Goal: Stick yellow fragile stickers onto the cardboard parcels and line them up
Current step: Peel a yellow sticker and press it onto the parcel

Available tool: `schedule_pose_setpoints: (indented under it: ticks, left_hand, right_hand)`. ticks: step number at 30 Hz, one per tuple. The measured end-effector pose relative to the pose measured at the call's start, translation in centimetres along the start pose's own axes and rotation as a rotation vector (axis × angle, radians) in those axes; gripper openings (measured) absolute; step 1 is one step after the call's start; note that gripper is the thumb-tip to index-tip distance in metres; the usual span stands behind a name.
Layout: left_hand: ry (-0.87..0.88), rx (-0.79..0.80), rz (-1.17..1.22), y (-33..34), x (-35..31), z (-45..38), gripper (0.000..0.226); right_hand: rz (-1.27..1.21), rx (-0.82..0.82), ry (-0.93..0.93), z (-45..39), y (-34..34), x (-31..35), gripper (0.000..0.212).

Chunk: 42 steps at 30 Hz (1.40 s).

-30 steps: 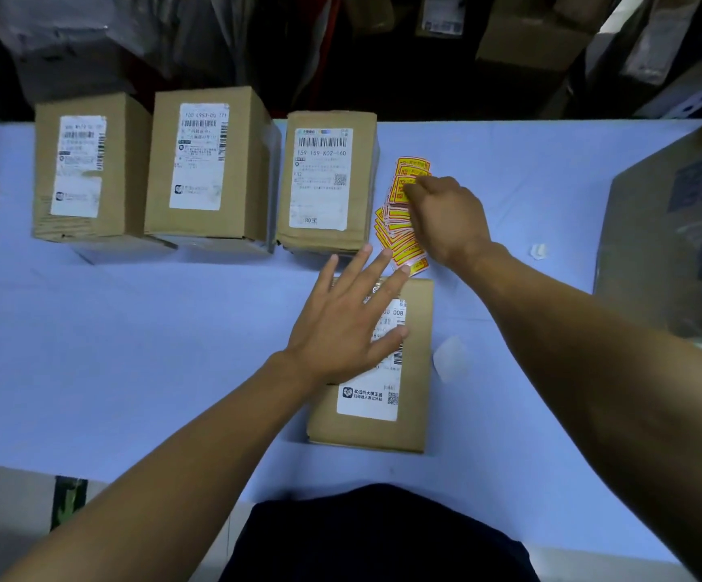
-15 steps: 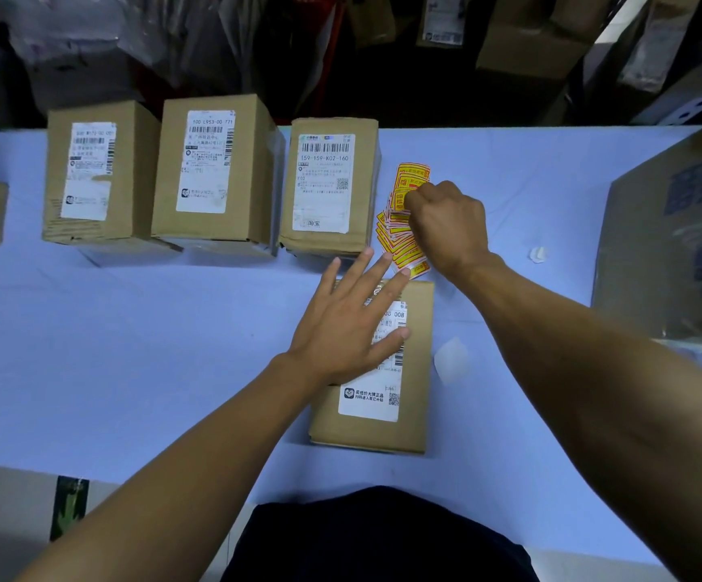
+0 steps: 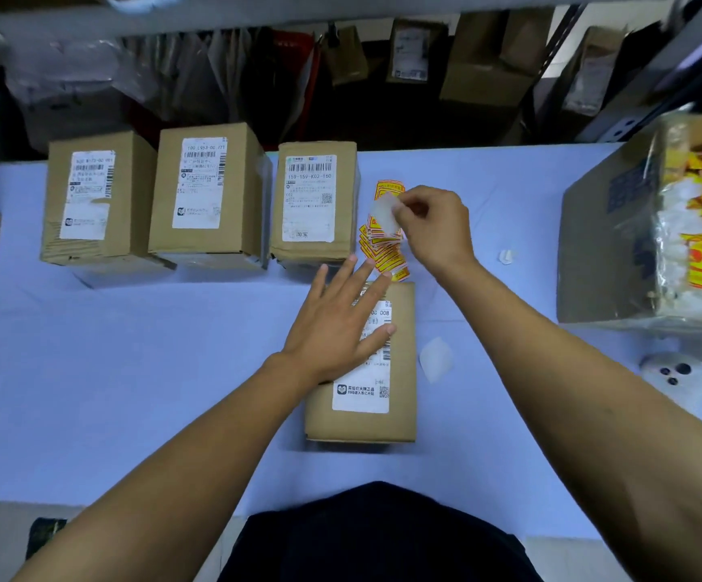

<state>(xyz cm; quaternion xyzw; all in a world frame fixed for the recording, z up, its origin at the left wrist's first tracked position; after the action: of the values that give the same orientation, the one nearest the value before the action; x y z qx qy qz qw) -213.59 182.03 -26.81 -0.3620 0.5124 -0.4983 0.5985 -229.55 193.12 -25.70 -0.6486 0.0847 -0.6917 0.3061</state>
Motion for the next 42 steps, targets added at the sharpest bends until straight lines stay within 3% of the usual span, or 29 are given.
schedule_pose_setpoints:
  ticks: [3, 5, 9, 13, 16, 21, 24, 28, 30, 33, 38, 40, 42]
  left_hand:
    - [-0.023, -0.003, 0.090, -0.8, -0.3, 0.2, 0.072]
    - [-0.059, -0.094, 0.257, -1.7, -0.5, 0.4, 0.063]
    - [-0.273, -0.344, 0.600, -4.5, -1.2, 1.1, 0.027]
    - [-0.514, -0.336, 1.047, -6.6, -2.4, 2.1, 0.033]
    - [-0.488, -0.316, 1.238, -7.0, -3.0, 2.8, 0.031]
    - [-0.494, -0.326, 1.336, -7.8, -3.7, 4.6, 0.030]
    - [-0.556, -0.295, 1.383, -8.1, -3.6, 5.4, 0.026]
    - [-0.762, -0.179, 1.608, -8.6, -2.8, 5.9, 0.015]
    - [-0.809, -0.113, 1.649, -8.7, -2.5, 6.1, 0.013]
    - [-0.816, -0.059, 1.670, -8.7, -2.3, 6.5, 0.011]
    - [-0.806, -0.031, 1.674, -8.6, -2.2, 7.3, 0.017]
    - [-0.820, -0.063, 1.701, -8.4, -1.9, 7.6, 0.030]
    - [-0.809, -0.086, 1.717, -8.3, -1.6, 7.7, 0.037]
  right_hand:
    - [-0.431, 0.019, 0.263, 2.9, -1.2, 1.5, 0.009]
    - [-0.555, 0.043, 0.338, 5.3, -1.9, 2.3, 0.007]
    - [-0.576, 0.077, 0.359, 9.4, -2.7, 3.5, 0.005]
    - [-0.594, 0.050, 0.327, 12.4, -3.3, 5.0, 0.011]
    - [-0.586, 0.036, 0.296, 13.9, -3.6, 5.8, 0.006]
    - [-0.534, 0.038, 0.233, 15.6, -3.3, 6.9, 0.007]
    - [-0.251, -0.015, 0.054, 16.2, -3.3, 7.1, 0.015]
    - [0.532, -0.057, -0.595, 17.2, -3.8, 7.4, 0.035]
    - [0.676, -0.005, -0.773, 17.6, -3.6, 7.3, 0.036]
    - [0.731, -0.052, -0.839, 17.8, -3.1, 7.5, 0.023]
    - [0.683, -0.064, -0.787, 18.0, -2.4, 7.5, 0.004]
    - [0.419, -0.060, -0.545, 18.1, -2.3, 7.7, 0.006]
    - [-0.049, 0.035, -0.120, 18.0, -2.2, 8.1, 0.008]
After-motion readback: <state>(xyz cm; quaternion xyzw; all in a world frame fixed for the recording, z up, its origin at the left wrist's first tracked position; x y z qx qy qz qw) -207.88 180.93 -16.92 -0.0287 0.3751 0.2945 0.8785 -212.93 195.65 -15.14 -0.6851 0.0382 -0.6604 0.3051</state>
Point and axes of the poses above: each hand's wrist, its own z-axis away from the middle knuckle, its own y-axis out of the palm, x = y × z, the point moved 2 cm from there along -z, towards the middle knuckle, and after that the axes turned 3 degrees about -y, right-handed, at the moved point
